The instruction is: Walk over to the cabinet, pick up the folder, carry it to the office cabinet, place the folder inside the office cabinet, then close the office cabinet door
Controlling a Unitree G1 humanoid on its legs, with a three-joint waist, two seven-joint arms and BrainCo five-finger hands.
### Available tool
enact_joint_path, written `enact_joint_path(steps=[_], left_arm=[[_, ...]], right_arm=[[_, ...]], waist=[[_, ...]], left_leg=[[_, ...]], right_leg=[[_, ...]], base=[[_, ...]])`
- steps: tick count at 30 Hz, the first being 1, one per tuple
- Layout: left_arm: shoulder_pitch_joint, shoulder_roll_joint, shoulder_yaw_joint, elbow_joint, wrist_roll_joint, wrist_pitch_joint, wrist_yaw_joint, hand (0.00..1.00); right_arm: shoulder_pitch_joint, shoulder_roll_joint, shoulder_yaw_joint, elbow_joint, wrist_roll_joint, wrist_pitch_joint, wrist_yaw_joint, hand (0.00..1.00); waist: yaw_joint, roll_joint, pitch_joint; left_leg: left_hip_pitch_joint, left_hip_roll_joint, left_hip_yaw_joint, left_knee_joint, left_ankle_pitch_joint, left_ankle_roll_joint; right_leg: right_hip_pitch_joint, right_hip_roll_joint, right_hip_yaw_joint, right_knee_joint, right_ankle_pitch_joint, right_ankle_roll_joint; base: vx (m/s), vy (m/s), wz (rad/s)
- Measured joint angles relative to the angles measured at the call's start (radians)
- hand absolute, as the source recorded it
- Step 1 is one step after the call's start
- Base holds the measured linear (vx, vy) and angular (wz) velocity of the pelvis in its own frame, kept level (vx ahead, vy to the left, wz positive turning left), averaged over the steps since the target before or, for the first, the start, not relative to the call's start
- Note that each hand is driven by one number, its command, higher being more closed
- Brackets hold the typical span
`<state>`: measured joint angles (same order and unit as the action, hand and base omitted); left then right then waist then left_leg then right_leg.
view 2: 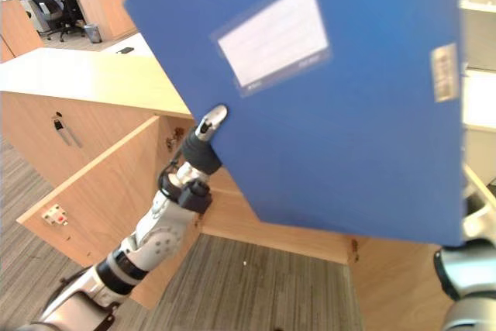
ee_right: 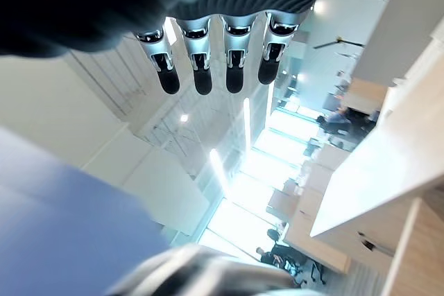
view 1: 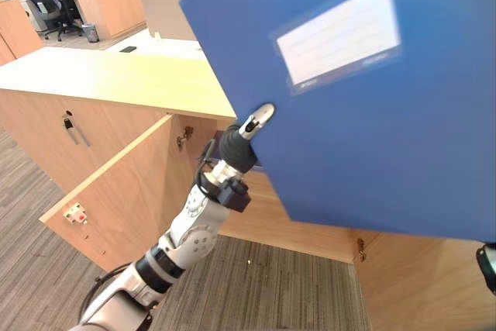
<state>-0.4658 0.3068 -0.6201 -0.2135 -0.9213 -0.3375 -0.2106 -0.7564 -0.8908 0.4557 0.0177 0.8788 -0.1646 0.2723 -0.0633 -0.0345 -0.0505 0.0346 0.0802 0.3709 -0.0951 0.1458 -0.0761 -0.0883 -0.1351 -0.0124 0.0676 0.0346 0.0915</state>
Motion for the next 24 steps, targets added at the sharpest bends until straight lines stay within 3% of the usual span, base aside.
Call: enact_joint_path(steps=[2, 6, 12, 24], left_arm=[[0.008, -0.01, 0.004, -0.001, 0.018, 0.005, -0.009, 1.0], [0.052, -0.026, 0.034, 0.017, 0.041, 0.008, -0.011, 1.0], [0.067, -0.045, 0.058, 0.049, 0.062, 0.016, -0.006, 1.0], [0.106, -0.047, 0.065, 0.088, 0.105, 0.024, -0.006, 1.0]], right_arm=[[0.016, 0.027, -0.005, 0.03, -0.013, 0.006, -0.004, 0.0], [0.045, 0.136, -0.145, 0.086, -0.053, 0.008, -0.053, 0.0], [0.061, 0.198, -0.181, 0.104, -0.078, 0.006, -0.07, 0.0], [0.129, 0.209, -0.209, 0.105, -0.094, 0.011, -0.078, 0.0]], waist=[[0.0, 0.001, 0.001], [-0.001, 0.002, 0.001], [-0.002, 0.002, 0.007], [-0.003, -0.004, 0.012]], left_leg=[[0.0, 0.0, 0.0, 0.0, 0.001, 0.001], [0.0, 0.002, -0.002, 0.0, 0.005, 0.004], [0.001, 0.005, -0.005, -0.001, 0.014, 0.004], [-0.001, 0.005, -0.01, -0.001, 0.013, 0.001]], right_leg=[[0.001, 0.001, 0.0, 0.002, 0.001, 0.002], [0.001, 0.002, 0.0, 0.011, 0.003, 0.002], [-0.001, 0.006, 0.0, 0.019, -0.002, 0.004], [-0.002, 0.006, 0.002, 0.02, -0.003, 0.004]], base=[[0.0, 0.0, 0.0], [0.0, 0.0, 0.0], [-0.01, 0.003, 0.0], [-0.01, 0.003, 0.0]])
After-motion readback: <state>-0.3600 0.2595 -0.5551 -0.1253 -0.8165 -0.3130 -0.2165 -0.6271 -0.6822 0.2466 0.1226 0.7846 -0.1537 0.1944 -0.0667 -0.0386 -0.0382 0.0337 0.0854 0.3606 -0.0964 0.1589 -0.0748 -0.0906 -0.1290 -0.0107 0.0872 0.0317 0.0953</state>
